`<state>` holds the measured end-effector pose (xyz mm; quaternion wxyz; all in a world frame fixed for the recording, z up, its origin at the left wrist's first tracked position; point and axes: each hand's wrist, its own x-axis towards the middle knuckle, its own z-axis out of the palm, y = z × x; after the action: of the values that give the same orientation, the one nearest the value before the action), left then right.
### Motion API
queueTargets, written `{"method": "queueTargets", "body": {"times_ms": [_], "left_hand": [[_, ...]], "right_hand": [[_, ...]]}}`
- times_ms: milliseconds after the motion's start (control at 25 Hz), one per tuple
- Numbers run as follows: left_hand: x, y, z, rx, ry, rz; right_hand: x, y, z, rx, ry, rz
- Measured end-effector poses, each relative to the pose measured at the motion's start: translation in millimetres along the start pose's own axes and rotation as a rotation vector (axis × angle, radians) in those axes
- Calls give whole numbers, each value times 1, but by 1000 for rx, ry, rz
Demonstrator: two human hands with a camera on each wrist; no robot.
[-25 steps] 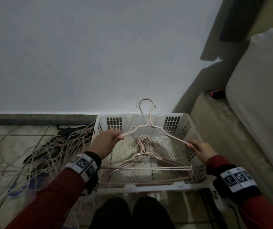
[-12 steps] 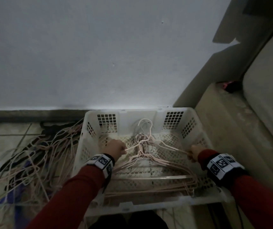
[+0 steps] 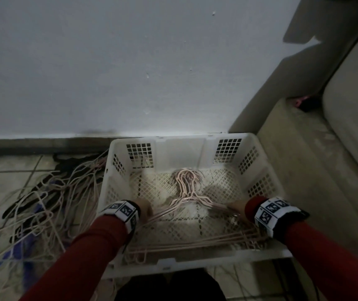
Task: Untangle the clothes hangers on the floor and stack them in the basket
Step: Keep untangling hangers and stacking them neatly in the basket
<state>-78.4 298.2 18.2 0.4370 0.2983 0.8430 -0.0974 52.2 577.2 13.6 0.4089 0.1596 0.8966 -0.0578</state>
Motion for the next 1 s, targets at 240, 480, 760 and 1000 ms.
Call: {"method": "queueTargets", "body": {"times_ms": [240, 480, 760, 1000], "left_hand": [[-2, -8, 8, -42, -20, 50], [-42, -4, -2, -103, 126, 58], [-117, 16, 87, -218, 191, 348], [-107, 10, 109, -309, 382, 342]], "right_hand": [[-10, -16, -13, -103, -95, 11], [-12, -7, -10, -27, 122, -117], [-89, -67, 24, 70, -146, -445], [-88, -64, 54, -66, -32, -498]]}}
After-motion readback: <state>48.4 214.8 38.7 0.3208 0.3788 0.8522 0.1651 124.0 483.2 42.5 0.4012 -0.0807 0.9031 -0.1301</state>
